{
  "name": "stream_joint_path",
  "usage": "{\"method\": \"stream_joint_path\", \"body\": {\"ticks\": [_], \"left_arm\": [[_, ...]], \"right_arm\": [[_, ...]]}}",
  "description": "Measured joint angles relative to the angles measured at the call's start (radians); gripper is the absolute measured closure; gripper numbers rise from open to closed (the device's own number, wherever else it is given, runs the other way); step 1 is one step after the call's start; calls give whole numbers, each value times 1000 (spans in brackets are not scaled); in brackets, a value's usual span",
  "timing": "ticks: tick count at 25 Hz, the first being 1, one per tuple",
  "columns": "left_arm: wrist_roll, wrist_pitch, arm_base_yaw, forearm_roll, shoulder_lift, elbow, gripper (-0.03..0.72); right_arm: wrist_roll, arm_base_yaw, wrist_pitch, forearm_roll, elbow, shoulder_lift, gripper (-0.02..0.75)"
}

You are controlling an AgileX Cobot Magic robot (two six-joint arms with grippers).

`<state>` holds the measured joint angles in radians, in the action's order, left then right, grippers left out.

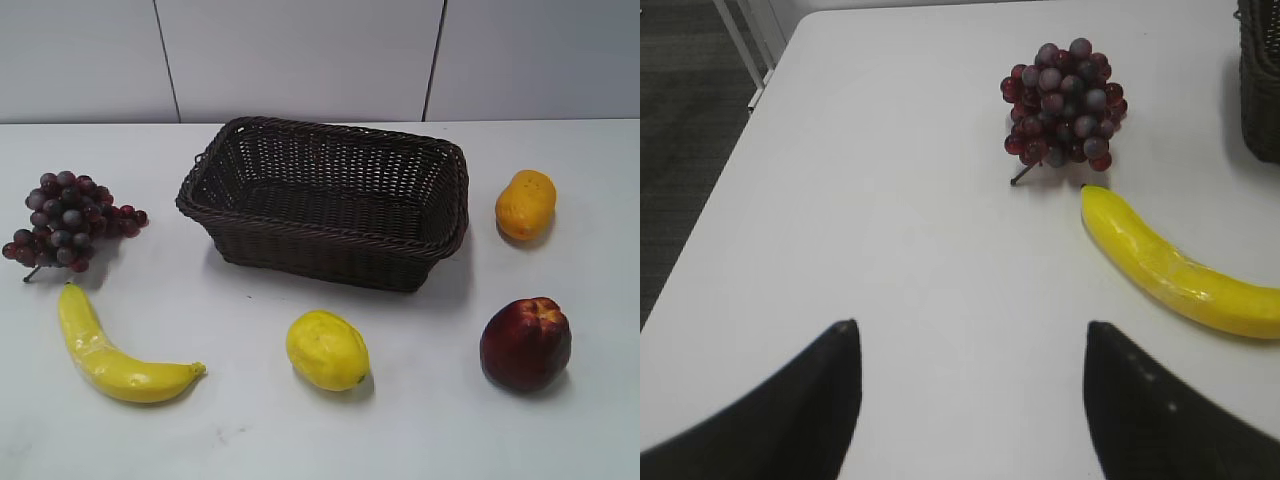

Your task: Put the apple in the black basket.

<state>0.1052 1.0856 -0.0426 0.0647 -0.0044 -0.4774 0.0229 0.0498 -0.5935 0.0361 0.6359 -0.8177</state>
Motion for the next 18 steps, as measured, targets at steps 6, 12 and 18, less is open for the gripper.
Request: {"method": "stream_joint_path", "body": {"ticks": [6, 12, 18], "left_arm": [[0, 0, 0, 0, 0, 0, 167], [0, 0, 0, 0, 0, 0, 167], [0, 0, 0, 0, 0, 0, 167]], "right_arm": [[47, 137, -126, 45, 124, -365, 108], [39, 264, -113, 55, 173, -600, 107], [34, 272, -57, 59, 175, -757, 92]]}}
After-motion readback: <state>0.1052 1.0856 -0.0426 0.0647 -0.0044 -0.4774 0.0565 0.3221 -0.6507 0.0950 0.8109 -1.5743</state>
